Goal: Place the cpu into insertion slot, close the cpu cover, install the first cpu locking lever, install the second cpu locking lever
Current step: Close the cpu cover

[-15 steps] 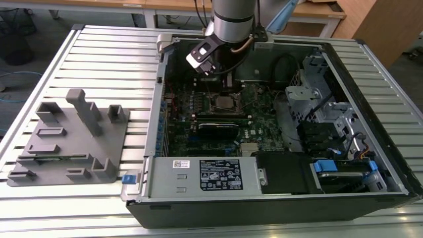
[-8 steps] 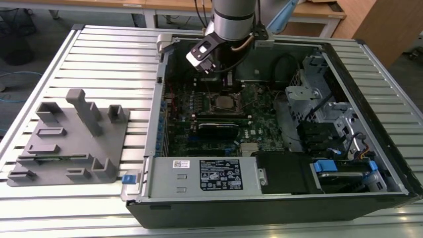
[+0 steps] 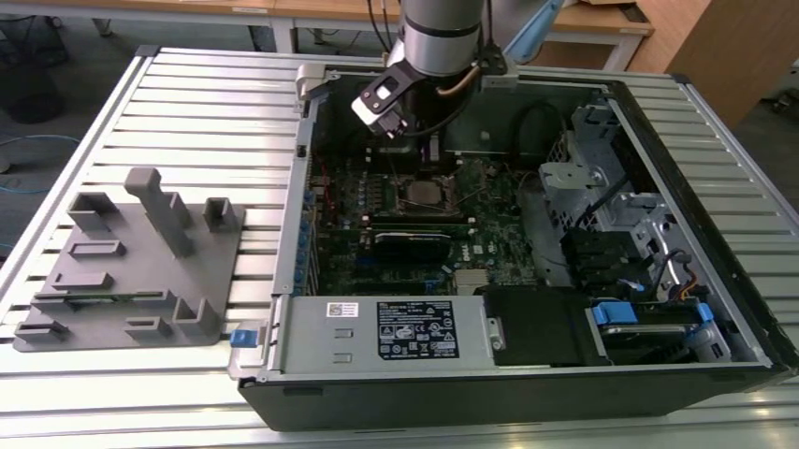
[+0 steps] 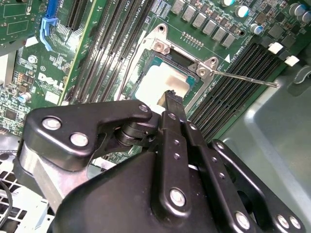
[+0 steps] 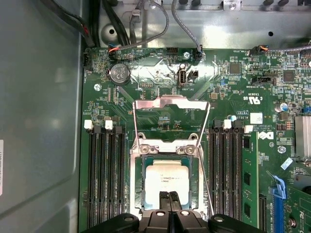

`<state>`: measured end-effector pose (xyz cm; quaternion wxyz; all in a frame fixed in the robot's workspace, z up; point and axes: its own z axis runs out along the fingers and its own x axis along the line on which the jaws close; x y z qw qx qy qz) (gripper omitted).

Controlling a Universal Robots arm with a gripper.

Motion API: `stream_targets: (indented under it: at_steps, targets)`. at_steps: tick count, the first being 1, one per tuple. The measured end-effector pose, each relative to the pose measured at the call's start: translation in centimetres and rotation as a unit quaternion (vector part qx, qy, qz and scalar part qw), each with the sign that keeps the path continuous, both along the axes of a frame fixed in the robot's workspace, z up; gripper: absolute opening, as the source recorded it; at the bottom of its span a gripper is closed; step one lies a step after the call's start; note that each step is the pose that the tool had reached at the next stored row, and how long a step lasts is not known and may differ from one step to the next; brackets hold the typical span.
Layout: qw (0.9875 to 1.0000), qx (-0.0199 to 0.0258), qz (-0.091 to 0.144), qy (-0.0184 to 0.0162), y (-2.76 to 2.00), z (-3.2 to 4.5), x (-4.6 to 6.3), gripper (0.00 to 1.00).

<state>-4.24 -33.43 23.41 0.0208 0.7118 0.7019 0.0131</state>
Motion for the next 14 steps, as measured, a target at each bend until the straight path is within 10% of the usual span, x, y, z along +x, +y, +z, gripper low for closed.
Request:
stream_targets:
  at_steps: [14]
  targets:
    - [1.0,0.0002,0.0,-0.0001,0.0,0.48,0.0,0.11]
